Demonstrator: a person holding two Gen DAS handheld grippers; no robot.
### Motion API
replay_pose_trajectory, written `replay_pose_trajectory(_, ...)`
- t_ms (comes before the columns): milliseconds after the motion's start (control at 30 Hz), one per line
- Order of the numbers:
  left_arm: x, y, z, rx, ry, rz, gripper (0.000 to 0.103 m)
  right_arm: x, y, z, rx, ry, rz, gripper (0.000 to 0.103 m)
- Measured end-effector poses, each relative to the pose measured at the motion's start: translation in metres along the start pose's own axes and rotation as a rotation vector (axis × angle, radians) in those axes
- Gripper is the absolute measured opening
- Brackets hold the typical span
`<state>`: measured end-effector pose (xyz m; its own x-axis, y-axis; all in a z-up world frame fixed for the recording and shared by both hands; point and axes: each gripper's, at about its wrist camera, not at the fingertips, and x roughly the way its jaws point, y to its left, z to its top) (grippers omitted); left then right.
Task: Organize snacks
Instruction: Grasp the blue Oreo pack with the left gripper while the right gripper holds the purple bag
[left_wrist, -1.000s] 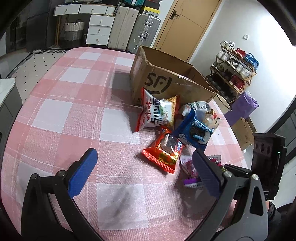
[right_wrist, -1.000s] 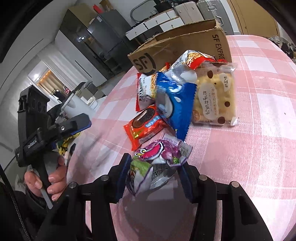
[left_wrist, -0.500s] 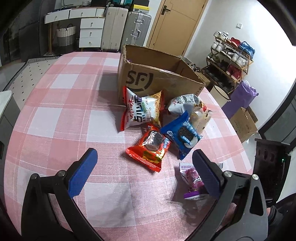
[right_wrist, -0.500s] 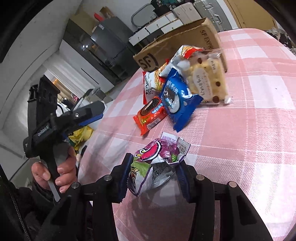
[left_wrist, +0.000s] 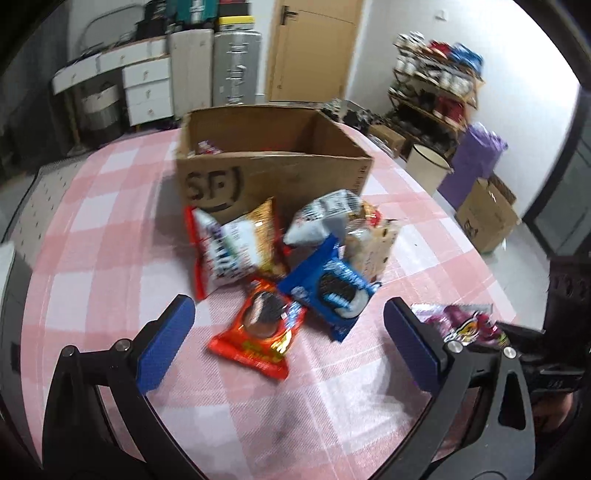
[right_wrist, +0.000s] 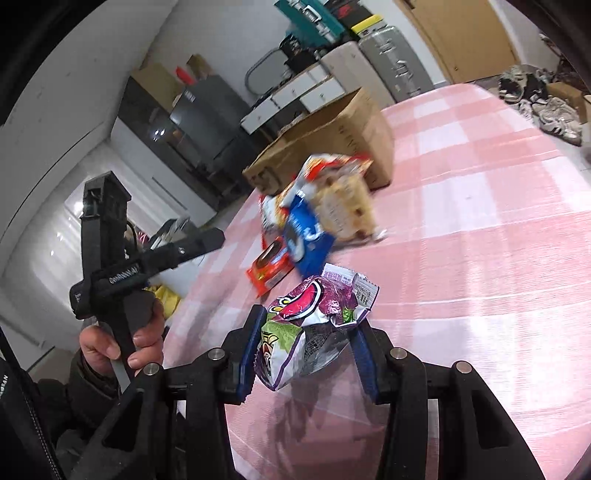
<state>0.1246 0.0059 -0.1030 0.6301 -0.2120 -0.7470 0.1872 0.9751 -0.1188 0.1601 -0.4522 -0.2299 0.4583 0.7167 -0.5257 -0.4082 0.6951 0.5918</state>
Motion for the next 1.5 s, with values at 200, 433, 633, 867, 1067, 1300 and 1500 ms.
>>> replay_pose_trajectory(200, 0.024, -0.028, 0.008, 0.151, 0.024, -0.014, 0.102, -0.011, -0.014, 0.003, 0.022, -0.02, -0.032, 0.045)
replay_pose_trajectory(433, 0.051, -0.038, 0.007, 0.19, 0.08, 0.018, 0.102, -0.011, -0.02, 0.0, 0.038, -0.029, -0.062, 0.045)
replay_pose_trajectory(633, 0.062, -0.04, 0.008, 0.211, 0.071, 0.017, 0.102, -0.008, -0.027, 0.0, 0.055, -0.009, -0.105, 0.045)
replay_pose_trajectory(867, 0.083, -0.045, 0.007, 0.226, 0.091, 0.018, 0.089, -0.009, -0.031, 0.001, 0.069, -0.023, -0.121, 0.045)
replay_pose_trajectory(1067, 0.094, -0.042, 0.003, 0.211, 0.129, -0.023, 0.051, -0.01, -0.031, 0.002, 0.074, -0.028, -0.129, 0.045)
replay_pose_trajectory(1300, 0.077, -0.037, 0.001, 0.188, 0.097, -0.078, 0.046, -0.013, -0.027, 0.004, 0.068, -0.039, -0.136, 0.045)
replay_pose_trajectory(1500, 0.054, -0.027, 0.002, 0.148, 0.074, -0.076, 0.046, -0.018, -0.015, 0.005, 0.046, -0.05, -0.121, 0.045)
